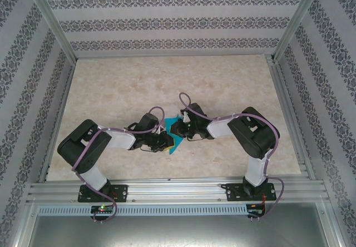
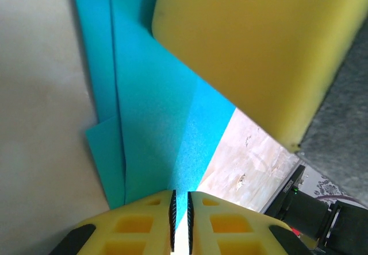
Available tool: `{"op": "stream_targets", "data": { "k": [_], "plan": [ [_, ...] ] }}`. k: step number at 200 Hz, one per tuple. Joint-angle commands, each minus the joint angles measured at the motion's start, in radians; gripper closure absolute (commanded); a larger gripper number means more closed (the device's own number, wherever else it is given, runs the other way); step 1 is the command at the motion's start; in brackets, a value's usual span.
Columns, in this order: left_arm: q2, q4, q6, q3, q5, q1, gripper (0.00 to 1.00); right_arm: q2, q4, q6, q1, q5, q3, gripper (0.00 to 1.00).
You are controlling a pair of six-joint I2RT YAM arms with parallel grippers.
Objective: Fold a paper plane with a square sheet of paper (pick it up from the middle)
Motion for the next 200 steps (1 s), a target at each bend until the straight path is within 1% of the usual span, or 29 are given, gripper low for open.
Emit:
{"op": "stream_targets", "data": {
  "k": [1, 34, 50, 97, 147, 162, 187, 200],
  "plan": [
    [0.051, -0.027, 0.008, -0.038, 0.060, -0.047, 0.83, 0.046, -0.109, -0.013, 0.013, 0.086, -0.040, 0.91],
    [0.030, -0.052, 0.035, -0.042, 0.087, -0.052, 0.82, 0.049, -0.115, -0.012, 0.013, 0.088, -0.039, 0.91],
    [0.005, -0.095, 0.057, -0.027, 0.089, -0.056, 0.82, 0.046, -0.119, -0.013, 0.013, 0.089, -0.038, 0.91],
    [-0.039, -0.282, 0.135, 0.027, 0.039, -0.079, 0.82, 0.037, -0.146, -0.025, 0.009, 0.099, -0.034, 0.91],
    [-0.045, -0.325, 0.151, 0.030, 0.023, -0.097, 0.83, 0.040, -0.147, -0.024, 0.010, 0.097, -0.032, 0.91],
    [-0.038, -0.330, 0.159, 0.032, 0.038, -0.113, 0.83, 0.039, -0.150, -0.025, 0.010, 0.097, -0.033, 0.91],
    [-0.035, -0.404, 0.186, 0.042, -0.003, -0.141, 0.83, 0.037, -0.149, -0.025, 0.009, 0.101, -0.038, 0.91],
    [-0.045, -0.411, 0.183, 0.033, -0.014, -0.144, 0.86, 0.037, -0.147, -0.023, 0.009, 0.103, -0.041, 0.91]
  ]
}}
